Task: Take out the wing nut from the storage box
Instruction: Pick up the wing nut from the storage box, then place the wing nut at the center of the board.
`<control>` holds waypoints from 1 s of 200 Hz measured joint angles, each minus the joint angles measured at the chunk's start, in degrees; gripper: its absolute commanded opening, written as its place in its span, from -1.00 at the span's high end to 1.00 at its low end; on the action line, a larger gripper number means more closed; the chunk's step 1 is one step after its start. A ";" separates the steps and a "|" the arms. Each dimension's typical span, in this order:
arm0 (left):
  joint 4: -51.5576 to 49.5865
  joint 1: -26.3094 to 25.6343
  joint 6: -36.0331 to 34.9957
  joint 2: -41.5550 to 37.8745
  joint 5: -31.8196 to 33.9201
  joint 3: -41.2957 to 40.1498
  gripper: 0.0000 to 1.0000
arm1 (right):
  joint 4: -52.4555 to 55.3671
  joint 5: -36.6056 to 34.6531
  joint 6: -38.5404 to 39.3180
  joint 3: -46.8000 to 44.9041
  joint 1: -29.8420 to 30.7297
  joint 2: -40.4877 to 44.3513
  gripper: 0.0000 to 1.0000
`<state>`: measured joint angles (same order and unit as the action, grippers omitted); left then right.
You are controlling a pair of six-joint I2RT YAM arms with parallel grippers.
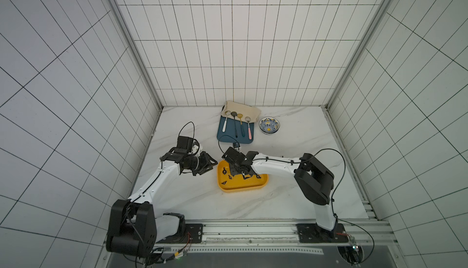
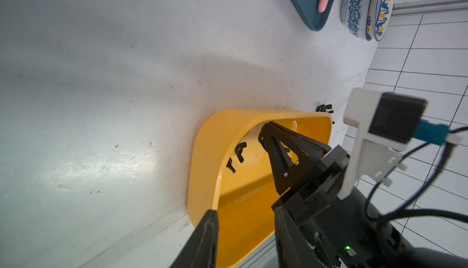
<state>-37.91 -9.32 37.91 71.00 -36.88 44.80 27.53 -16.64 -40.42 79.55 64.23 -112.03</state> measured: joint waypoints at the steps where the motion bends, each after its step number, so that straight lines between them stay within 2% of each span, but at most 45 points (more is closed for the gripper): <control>1: 0.02 -0.13 0.00 0.00 0.00 0.04 0.20 | 0.11 -0.15 0.11 -0.07 0.00 0.48 1.00; 33: 1.64 -6.69 2.12 0.48 1.31 3.13 0.20 | 2.51 -3.08 1.29 -2.67 -0.33 10.16 1.00; 53: 3.98 -11.74 3.58 3.04 2.29 6.78 0.20 | 3.43 -4.15 1.86 -6.47 -2.69 15.98 1.00; 73: 7.54 -16.87 5.35 7.87 2.60 11.02 0.20 | 4.55 -4.85 2.67 -11.69 -8.33 20.96 1.00; 103: 12.81 -24.00 7.61 17.64 2.69 18.75 0.20 | 5.77 -4.85 4.83 -17.92 -20.87 26.18 1.00; 123: 15.23 -27.58 8.57 23.93 2.49 24.98 0.20 | 5.60 -3.76 6.21 -19.74 -28.70 26.80 1.00; 153: 18.25 -30.73 9.57 30.45 1.77 31.34 0.21 | 3.93 -0.52 8.00 -21.75 -36.50 25.97 1.00; 175: 19.37 -31.08 10.14 32.22 1.16 31.91 0.21 | 1.88 2.45 9.46 -21.79 -39.89 23.06 1.00; 200: 19.93 -31.06 10.38 33.14 0.83 31.89 0.21 | -0.22 4.48 10.75 -21.79 -40.76 19.61 1.00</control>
<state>-17.98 -40.38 48.29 104.14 -36.05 76.69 27.31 -12.16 -29.67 57.76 23.46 -92.42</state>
